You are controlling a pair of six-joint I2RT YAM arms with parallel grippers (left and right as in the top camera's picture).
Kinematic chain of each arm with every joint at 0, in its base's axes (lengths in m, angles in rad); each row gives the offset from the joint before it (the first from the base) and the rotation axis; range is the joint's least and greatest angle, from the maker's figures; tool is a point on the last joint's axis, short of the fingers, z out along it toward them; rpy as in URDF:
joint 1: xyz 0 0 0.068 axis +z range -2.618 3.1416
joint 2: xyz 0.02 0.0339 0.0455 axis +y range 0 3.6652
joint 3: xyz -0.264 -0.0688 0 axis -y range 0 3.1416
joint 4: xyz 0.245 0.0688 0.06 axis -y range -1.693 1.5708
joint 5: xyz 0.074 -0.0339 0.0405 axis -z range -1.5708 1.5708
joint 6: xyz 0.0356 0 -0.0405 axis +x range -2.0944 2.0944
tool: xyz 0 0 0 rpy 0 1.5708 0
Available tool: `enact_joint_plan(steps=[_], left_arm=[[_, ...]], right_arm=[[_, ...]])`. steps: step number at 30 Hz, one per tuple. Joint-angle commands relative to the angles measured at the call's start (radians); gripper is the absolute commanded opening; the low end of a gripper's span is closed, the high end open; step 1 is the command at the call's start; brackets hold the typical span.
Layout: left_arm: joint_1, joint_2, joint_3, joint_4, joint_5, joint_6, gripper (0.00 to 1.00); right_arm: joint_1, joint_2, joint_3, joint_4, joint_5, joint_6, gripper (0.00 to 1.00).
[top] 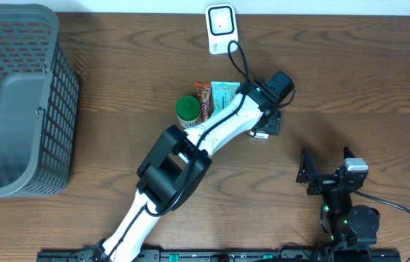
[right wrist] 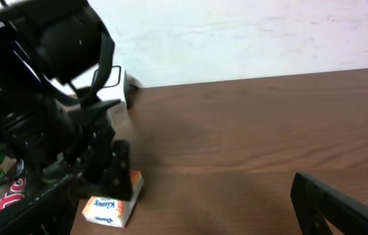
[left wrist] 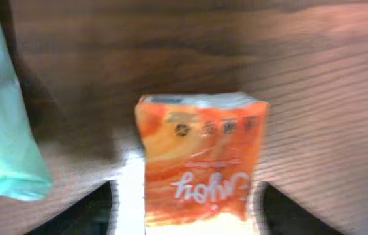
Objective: Scan the item barcode
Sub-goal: 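Hold the tissue pack low in front of the scanner with left gripper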
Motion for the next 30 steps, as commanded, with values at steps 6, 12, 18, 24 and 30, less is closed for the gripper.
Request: enact_joint_plan(steps=[6, 12, 18, 24, 30], left_arm=[[0.002, -0.05, 0.004, 0.01, -0.026, 0.011, 0.32], [0.002, -0.05, 0.004, 0.016, -0.034, 0.011, 0.3], [0.0, -0.049, 0.003, 0.019, -0.034, 0.006, 0.08], [-0.005, -0.031, -0.001, 0.019, -0.03, -0.008, 0.08], [-0.015, -0.01, -0.017, 0.019, -0.027, -0.026, 0.08]], right_arm=[[0.011, -0.001, -0.001, -0.004, 0.002, -0.01, 0.99], [0.011, -0.001, -0.001, -0.004, 0.002, -0.01, 0.99], [0.011, -0.001, -0.001, -0.004, 0.001, -0.01, 0.99], [0.011, -0.001, -0.001, -0.004, 0.002, -0.01, 0.99], [0.011, -0.001, -0.001, -0.004, 0.002, -0.01, 0.99]])
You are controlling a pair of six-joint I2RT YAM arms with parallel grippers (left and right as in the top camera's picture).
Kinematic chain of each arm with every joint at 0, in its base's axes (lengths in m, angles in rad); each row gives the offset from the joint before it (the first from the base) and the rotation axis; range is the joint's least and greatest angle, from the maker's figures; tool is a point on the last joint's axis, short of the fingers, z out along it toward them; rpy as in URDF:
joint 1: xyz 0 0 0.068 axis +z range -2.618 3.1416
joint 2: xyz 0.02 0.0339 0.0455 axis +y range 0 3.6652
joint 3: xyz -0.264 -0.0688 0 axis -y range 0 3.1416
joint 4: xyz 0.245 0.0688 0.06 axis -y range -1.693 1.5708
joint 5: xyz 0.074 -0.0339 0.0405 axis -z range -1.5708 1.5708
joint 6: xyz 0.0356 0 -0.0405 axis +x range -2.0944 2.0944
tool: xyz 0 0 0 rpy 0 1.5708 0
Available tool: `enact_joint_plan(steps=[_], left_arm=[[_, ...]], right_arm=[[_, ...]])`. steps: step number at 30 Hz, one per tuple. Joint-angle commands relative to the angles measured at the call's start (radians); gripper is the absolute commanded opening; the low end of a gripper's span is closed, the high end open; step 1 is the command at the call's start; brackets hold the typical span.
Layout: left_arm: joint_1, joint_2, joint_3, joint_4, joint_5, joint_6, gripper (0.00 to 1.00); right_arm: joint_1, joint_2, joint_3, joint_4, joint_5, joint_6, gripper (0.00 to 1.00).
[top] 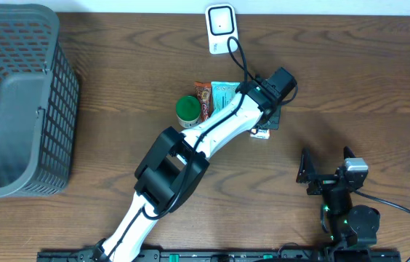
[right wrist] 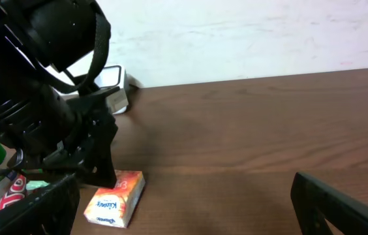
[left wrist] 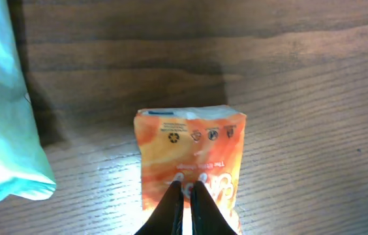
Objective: Scan the item barcode
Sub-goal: 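Hold the tissue pack low in front of the scanner with left gripper, then lower the tissue pack to the table and open the left gripper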
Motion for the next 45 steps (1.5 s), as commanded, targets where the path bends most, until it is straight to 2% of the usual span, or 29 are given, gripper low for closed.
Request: enact_joint_plan(steps=[1, 17, 23, 29, 32, 45], left_arm=[[-0.007, 0.008, -0.016, -0.003, -0.006, -0.016, 0.08], [-0.015, 0.007, -0.075, -0.003, 0.014, -0.042, 0.08], [-0.015, -0.031, -0.054, -0.035, 0.011, 0.055, 0.08], [-0.015, -0.132, -0.04, -0.077, -0.096, 0.06, 0.08], [-0.014, -0.166, -0.04, -0.073, -0.116, 0.059, 0.15], [0.013, -0.107, -0.082, -0.071, -0.171, 0.052, 0.17]], right_arm=[[0.011, -0.001, -0.001, -0.004, 0.002, -0.01, 0.99], [0.011, -0.001, -0.001, -0.004, 0.002, -0.01, 0.99], [0.011, -0.001, -0.001, -0.004, 0.002, -0.01, 0.99], [0.011, -0.001, -0.001, -0.004, 0.002, -0.01, 0.99], [0.011, -0.001, -0.001, -0.004, 0.002, -0.01, 0.99], [0.011, -0.001, -0.001, -0.004, 0.002, -0.01, 0.99]])
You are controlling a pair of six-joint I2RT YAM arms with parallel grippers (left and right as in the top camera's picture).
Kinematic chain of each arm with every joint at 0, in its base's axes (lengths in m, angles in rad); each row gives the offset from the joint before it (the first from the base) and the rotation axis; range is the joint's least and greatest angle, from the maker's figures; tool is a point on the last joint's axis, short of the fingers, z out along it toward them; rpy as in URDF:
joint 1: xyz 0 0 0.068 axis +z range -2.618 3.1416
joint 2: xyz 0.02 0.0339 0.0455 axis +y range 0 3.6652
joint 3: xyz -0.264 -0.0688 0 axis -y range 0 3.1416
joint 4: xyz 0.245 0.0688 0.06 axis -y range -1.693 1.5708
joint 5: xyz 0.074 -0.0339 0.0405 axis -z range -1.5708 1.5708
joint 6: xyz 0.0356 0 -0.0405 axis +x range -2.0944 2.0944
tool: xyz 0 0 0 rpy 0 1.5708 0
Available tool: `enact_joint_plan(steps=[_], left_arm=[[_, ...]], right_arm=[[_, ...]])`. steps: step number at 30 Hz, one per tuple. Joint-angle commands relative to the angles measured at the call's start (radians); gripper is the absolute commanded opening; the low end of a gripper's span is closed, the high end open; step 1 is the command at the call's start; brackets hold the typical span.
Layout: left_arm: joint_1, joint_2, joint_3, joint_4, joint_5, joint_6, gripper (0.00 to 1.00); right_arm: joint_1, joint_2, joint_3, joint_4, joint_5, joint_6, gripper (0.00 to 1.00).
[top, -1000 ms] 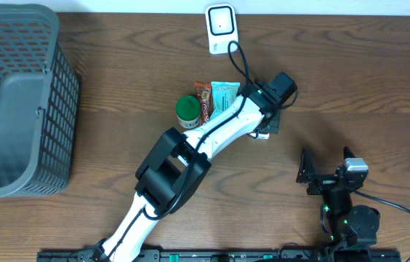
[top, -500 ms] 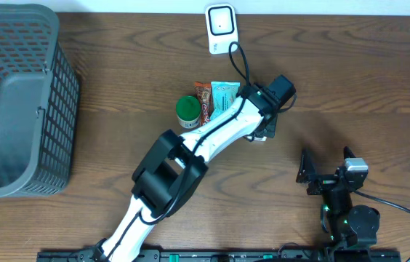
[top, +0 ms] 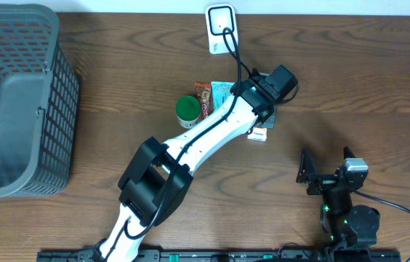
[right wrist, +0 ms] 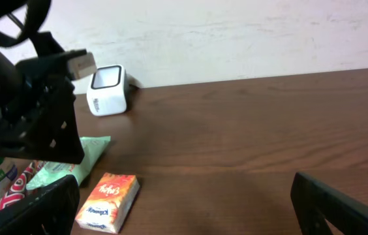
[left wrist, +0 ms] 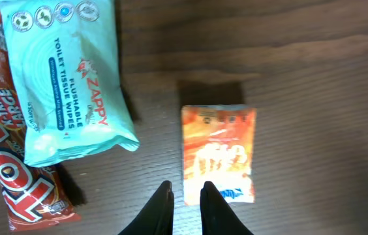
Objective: Scan the item barcode
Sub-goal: 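Lower the tissue pack to the table and open the left gripper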
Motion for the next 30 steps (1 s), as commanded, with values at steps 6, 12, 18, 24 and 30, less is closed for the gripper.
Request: enact_joint_plan(steps=[6, 12, 18, 24, 30], left_arm=[[0.051, 0.08, -0.028, -0.021, -0.034, -0.083, 0.16], [0.06, 0.101, -0.031, -0.04, 0.097, -0.13, 0.17], [0.058, 0.101, -0.031, -0.024, 0.322, -0.13, 0.17], [0.058, 0.101, -0.031, -0.041, 0.373, -0.194, 0.16], [0.058, 0.101, -0.031, -0.027, 0.287, -0.107, 0.14]], right_arm=[[0.011, -0.001, -0.001, -0.004, 0.002, -0.01, 0.99], [0.011, -0.001, -0.001, -0.004, 0.002, -0.01, 1.0], [0.011, -0.001, -0.001, -0.004, 0.002, -0.01, 0.99], [0.011, -0.001, -0.001, -0.004, 0.001, -0.01, 0.99], [0.011, -0.001, -0.001, -0.004, 0.002, -0.01, 0.99]])
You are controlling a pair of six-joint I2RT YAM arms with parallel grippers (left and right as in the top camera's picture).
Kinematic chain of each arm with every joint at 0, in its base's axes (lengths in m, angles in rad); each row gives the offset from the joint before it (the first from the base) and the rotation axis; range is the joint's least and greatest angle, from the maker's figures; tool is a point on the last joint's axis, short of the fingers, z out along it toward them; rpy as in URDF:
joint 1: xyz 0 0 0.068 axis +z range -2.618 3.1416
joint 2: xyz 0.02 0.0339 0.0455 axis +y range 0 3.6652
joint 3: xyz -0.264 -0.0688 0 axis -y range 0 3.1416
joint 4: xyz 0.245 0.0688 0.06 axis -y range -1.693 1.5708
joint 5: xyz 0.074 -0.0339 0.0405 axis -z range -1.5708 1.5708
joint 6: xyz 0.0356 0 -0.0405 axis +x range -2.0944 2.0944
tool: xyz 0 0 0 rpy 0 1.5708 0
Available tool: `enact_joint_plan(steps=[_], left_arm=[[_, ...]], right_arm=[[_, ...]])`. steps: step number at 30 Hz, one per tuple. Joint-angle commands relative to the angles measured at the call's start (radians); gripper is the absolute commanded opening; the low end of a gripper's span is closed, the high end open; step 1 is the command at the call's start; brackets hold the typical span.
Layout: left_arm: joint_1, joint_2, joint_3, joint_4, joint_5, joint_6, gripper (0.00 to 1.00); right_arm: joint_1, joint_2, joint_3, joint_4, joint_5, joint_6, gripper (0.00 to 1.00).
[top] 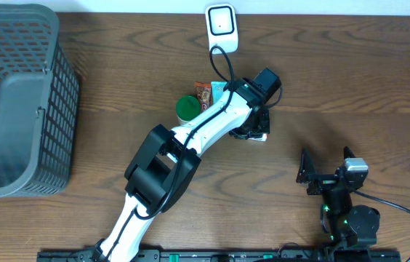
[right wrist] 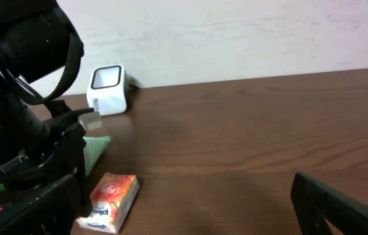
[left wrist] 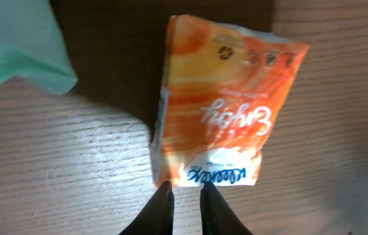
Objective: Scan the item barcode
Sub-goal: 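Lower the tissue pack to the table and open the left gripper, then withdraw the left arm back toward the basket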
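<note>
An orange tissue pack (left wrist: 230, 111) lies flat on the wooden table, also seen in the overhead view (top: 258, 135) and the right wrist view (right wrist: 109, 202). My left gripper (left wrist: 185, 192) hangs low at the pack's near left corner. Its fingers stand a narrow gap apart with only bare table between them. The white barcode scanner (top: 222, 20) stands at the table's far edge, its window (right wrist: 107, 78) facing the right wrist camera. My right gripper (right wrist: 184, 196) rests wide open and holds nothing at the front right (top: 326, 169).
A teal wipes pack (left wrist: 14, 46) lies just left of the tissue pack, with a snack bar (top: 203, 93) and a green-lidded bottle (top: 187, 109) beside it. A grey mesh basket (top: 16, 102) fills the left end. The scanner's black cable (top: 219, 62) runs under my left arm.
My left gripper has come down from high above the pack to close over its near left corner and shifted slightly left. The pack lies in the same spot. The right arm is unchanged.
First my left gripper was low with its fingers wide apart on either side of the tissue pack. Then the fingers were shut together over the pack's top. Later the gripper was high above it, fingers slightly apart. Now it is low again at the pack's corner.
</note>
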Motion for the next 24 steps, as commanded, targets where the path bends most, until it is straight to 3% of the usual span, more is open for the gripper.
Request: enact_joint_plan(steps=[1, 2, 6, 11, 17, 24], left_arm=[[0.0, 0.011, -0.003, -0.006, -0.101, 0.064, 0.13], [0.0, 0.011, -0.003, -0.024, -0.206, 0.071, 0.13], [0.0, 0.012, -0.003, -0.048, -0.35, 0.074, 0.13], [0.0, 0.024, -0.004, -0.038, -0.394, 0.073, 0.07], [-0.002, 0.058, -0.004, -0.014, -0.249, 0.064, 0.08], [-0.002, 0.079, -0.004, -0.004, -0.064, -0.043, 0.08]], right_arm=[[0.011, -0.001, -0.001, -0.004, 0.002, -0.01, 0.99], [0.011, -0.001, -0.001, -0.004, 0.001, -0.01, 0.99], [0.011, -0.001, -0.001, -0.004, 0.002, -0.01, 0.99], [0.011, -0.001, -0.001, -0.004, 0.001, -0.01, 0.99], [0.011, -0.001, -0.001, -0.004, 0.001, -0.01, 0.99], [0.011, -0.001, -0.001, -0.004, 0.002, -0.01, 0.99]])
